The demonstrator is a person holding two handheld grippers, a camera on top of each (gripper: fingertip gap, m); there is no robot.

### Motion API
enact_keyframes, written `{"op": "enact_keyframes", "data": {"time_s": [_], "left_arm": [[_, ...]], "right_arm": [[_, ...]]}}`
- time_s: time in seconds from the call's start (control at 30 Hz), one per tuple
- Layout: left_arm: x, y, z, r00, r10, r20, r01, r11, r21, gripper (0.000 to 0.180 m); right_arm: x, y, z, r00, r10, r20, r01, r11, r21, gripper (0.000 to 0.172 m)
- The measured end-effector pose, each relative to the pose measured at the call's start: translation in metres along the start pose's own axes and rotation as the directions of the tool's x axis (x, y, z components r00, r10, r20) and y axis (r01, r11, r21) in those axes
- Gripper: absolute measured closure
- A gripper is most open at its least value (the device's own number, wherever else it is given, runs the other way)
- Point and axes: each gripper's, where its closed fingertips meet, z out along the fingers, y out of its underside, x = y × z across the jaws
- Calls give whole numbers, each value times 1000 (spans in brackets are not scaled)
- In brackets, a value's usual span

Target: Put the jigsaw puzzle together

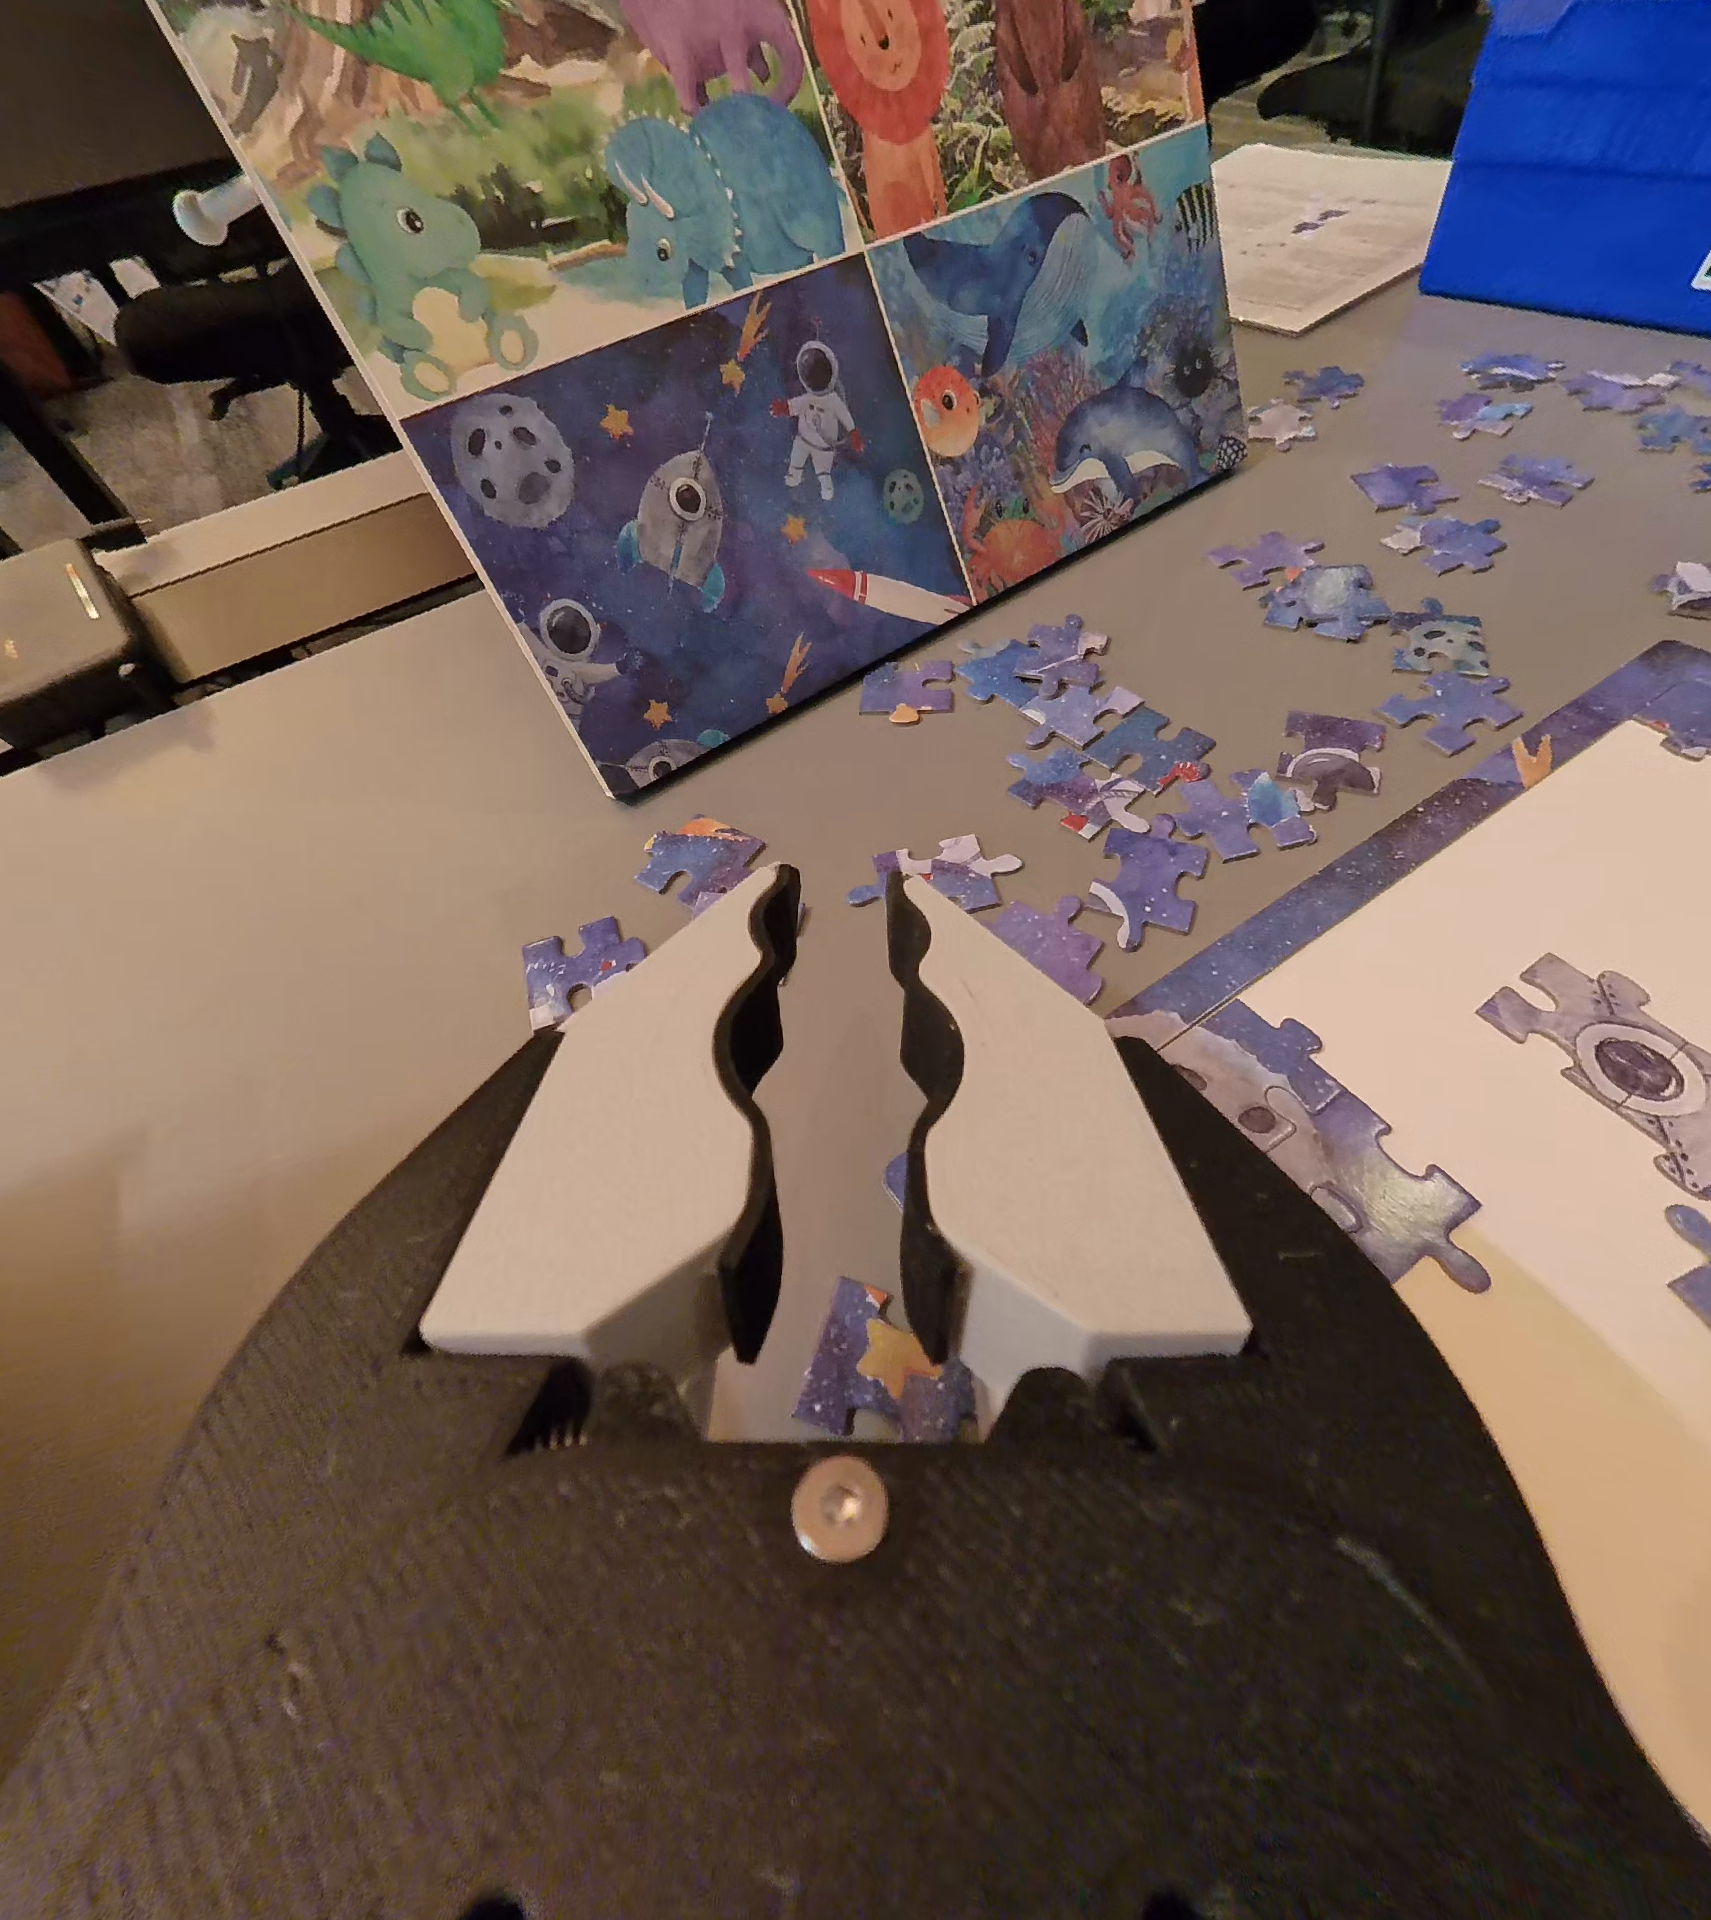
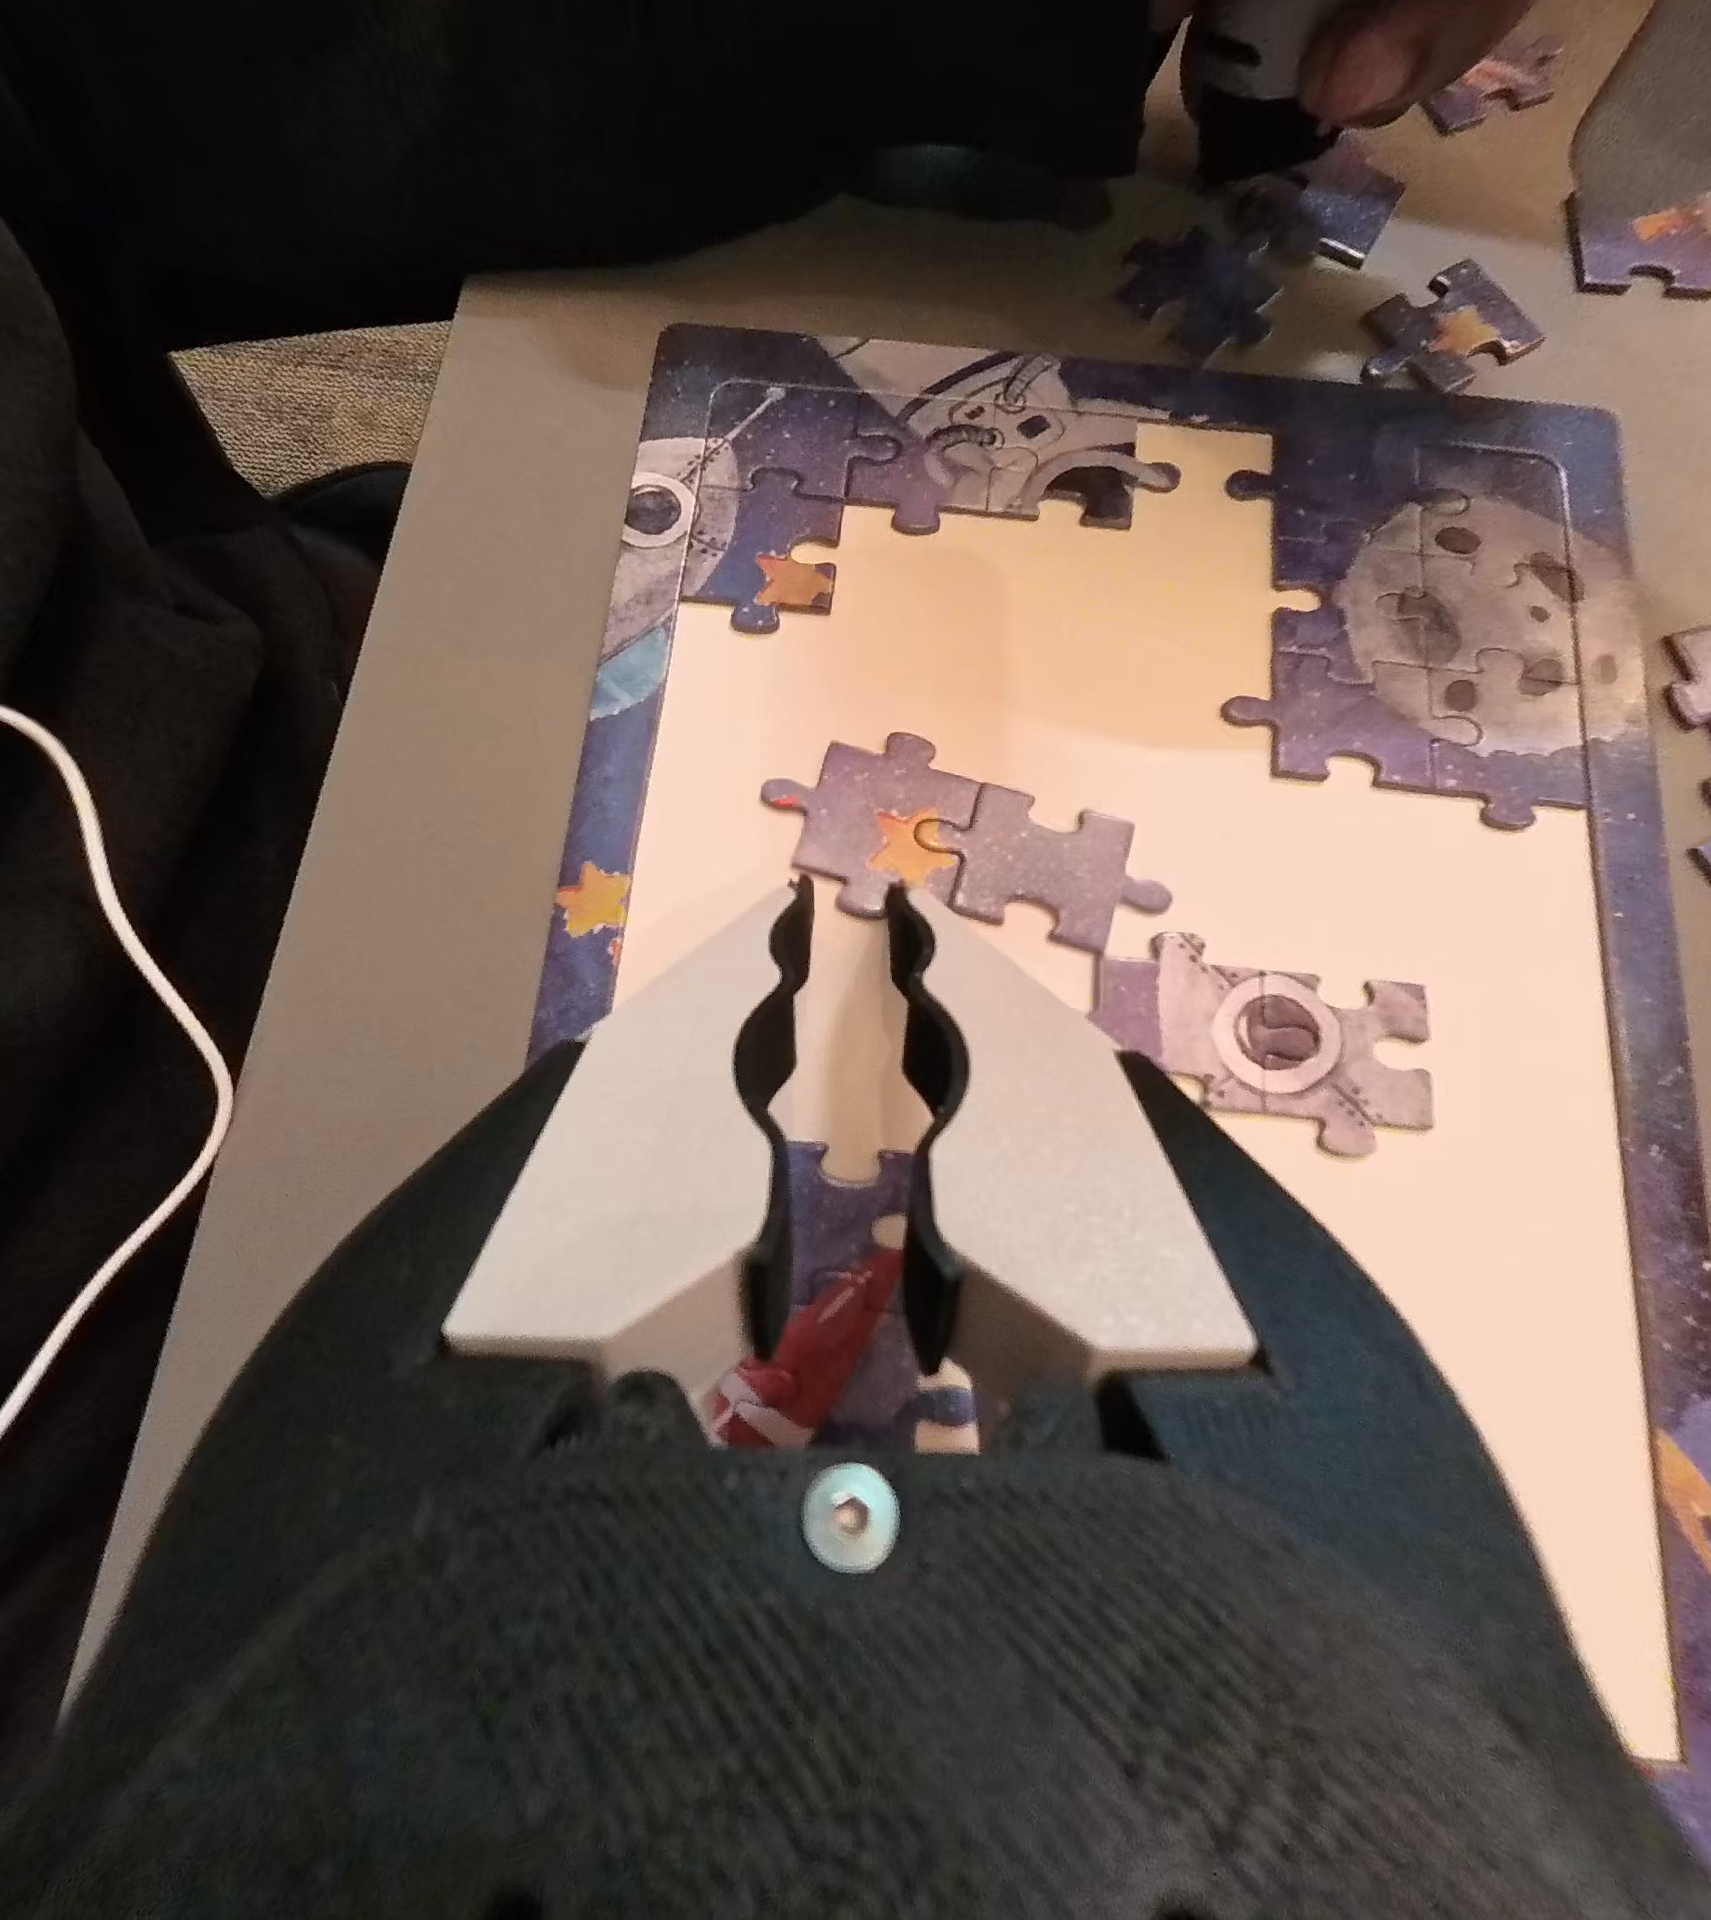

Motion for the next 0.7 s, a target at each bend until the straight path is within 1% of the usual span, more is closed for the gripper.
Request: {"op": "enact_keyframes", "data": {"time_s": [0.1,0.3,0.47,0.53,0.7], "left_arm": [[0,0,0,1000,0,-1,0,1000,-1,165],[1,0,1,1000,1,-2,-1,1000,-2,165],[0,0,1,1000,1,0,-1,1000,-1,165],[0,1,1,1000,1,1,-1,1000,-4,165],[0,1,1,1000,3,0,-3,1000,-4,165]], "right_arm": [[-1,0,0,1000,-3,8,3,1000,2,162],[1,0,0,1000,14,0,-14,1000,-1,162],[14,4,-3,992,98,-84,-101,994,-29,162],[15,5,-5,989,103,-102,-107,994,-33,163],[11,2,-1,992,99,-74,-102,994,-29,160]]}}
